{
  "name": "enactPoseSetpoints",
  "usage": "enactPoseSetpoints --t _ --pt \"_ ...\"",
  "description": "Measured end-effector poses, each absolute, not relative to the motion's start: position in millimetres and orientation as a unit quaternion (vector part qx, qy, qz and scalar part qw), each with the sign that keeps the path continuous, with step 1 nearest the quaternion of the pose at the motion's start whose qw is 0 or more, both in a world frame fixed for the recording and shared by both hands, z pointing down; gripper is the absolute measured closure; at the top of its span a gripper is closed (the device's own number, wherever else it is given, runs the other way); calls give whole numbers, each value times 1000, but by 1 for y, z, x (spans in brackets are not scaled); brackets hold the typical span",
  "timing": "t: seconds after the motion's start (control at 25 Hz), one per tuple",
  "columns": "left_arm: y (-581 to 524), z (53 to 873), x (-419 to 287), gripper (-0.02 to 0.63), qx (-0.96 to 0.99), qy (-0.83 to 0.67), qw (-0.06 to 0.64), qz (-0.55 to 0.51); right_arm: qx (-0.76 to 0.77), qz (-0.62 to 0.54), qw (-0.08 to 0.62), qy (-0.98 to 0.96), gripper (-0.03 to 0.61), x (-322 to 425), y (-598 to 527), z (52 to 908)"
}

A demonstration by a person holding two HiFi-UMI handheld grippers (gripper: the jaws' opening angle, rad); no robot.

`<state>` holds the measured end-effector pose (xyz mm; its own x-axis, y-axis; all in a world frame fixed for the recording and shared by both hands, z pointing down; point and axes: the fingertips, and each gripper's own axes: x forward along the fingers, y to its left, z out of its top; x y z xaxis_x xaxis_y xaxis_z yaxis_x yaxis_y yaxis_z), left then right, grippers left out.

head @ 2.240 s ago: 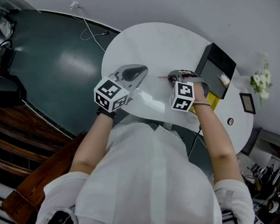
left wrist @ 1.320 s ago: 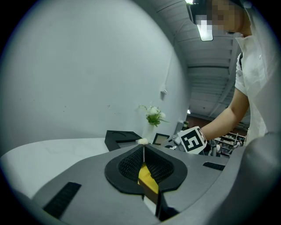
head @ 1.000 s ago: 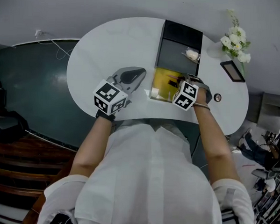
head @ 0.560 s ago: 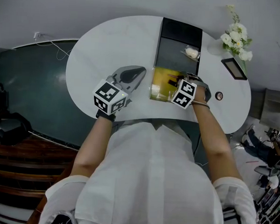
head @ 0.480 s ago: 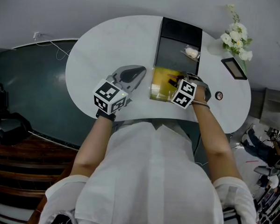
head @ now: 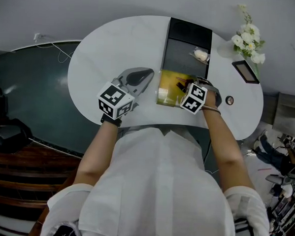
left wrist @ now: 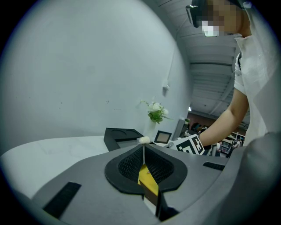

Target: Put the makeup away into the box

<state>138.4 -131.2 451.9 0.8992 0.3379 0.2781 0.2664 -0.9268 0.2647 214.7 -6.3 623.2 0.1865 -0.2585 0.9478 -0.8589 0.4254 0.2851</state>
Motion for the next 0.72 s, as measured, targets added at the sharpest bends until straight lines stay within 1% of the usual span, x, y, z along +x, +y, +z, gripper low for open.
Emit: enactPoseSetpoints --t 0.32,0.72 --pt "-126 448 141 588 968 163 109 157 488 246 596 -588 531 214 -6 609" --pt "-105 438 155 588 966 185 101 150 535 233 557 -591 531 214 1 574"
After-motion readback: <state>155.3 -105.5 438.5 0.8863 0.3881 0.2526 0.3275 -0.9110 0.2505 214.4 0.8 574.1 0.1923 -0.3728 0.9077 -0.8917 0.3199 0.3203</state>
